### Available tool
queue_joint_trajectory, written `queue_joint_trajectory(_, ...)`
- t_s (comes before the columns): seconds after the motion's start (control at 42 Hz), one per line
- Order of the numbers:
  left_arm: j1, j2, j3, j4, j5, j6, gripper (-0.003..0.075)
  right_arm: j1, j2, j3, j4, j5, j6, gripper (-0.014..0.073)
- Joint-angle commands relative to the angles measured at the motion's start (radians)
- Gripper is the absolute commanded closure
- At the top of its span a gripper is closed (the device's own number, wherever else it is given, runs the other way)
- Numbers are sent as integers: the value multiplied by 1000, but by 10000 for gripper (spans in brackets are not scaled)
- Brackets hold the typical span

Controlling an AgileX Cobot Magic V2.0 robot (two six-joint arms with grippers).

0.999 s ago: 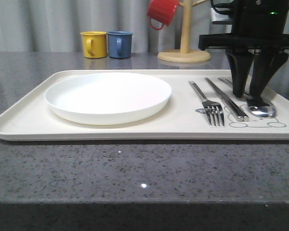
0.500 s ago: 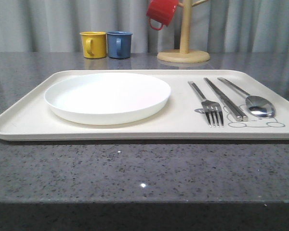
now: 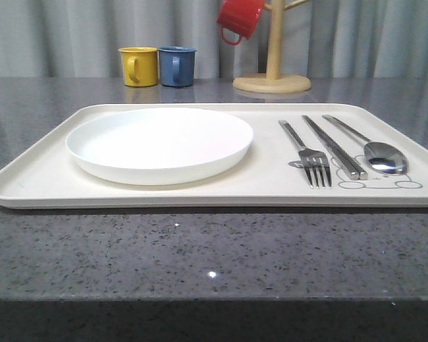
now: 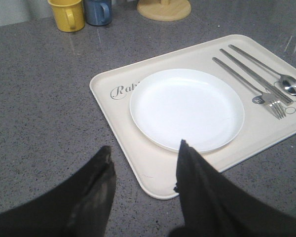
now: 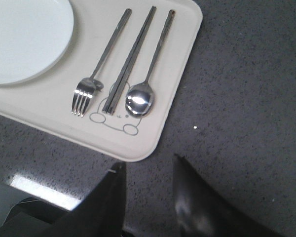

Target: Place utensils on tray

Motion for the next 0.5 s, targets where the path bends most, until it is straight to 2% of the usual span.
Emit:
queue_joint_trajectory(0.0, -8, 4, -27, -15, -71, -1, 426, -5, -106, 51, 21, -69, -17, 321)
queue_joint_trajectory(0.333, -8, 4, -27, -15, -71, -1, 426, -5, -417, 203, 21, -71, -17, 321)
queue_joint_trajectory(0.476, -8, 4, -27, -15, -71, -1, 426, -5, -473, 203, 21, -70, -17, 369)
